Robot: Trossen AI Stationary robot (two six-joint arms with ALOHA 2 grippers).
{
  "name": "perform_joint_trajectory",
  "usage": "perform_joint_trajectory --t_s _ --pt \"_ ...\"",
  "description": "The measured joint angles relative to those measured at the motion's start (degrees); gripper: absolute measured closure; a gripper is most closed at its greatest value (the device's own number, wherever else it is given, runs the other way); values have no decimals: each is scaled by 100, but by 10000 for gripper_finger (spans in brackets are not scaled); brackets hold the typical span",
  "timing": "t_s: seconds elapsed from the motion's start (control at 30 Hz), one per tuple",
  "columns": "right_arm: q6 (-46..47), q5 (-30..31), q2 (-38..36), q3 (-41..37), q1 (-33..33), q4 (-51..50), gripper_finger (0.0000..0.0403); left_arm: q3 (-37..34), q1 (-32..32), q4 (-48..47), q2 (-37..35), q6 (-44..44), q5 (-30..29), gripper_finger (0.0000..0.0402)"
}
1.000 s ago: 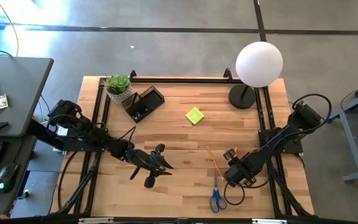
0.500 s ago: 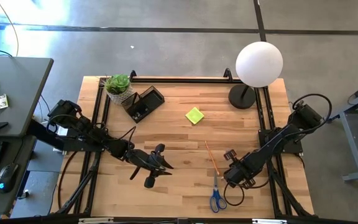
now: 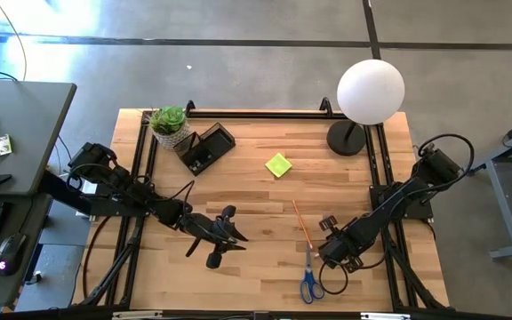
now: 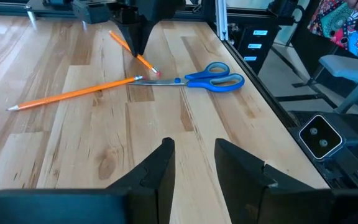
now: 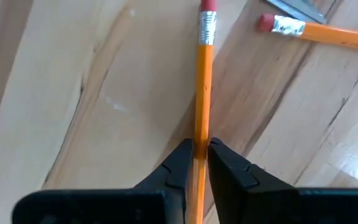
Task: Pick and place office supplies into organizer
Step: Put the right yellow pencil into the desk organizer
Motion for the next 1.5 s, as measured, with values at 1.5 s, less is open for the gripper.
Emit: perform_joint_trajectory --t_s 1.5 --pt "1762 -146 -95 1565 -262 -1478 376 0 0 -36 -2 50 2 300"
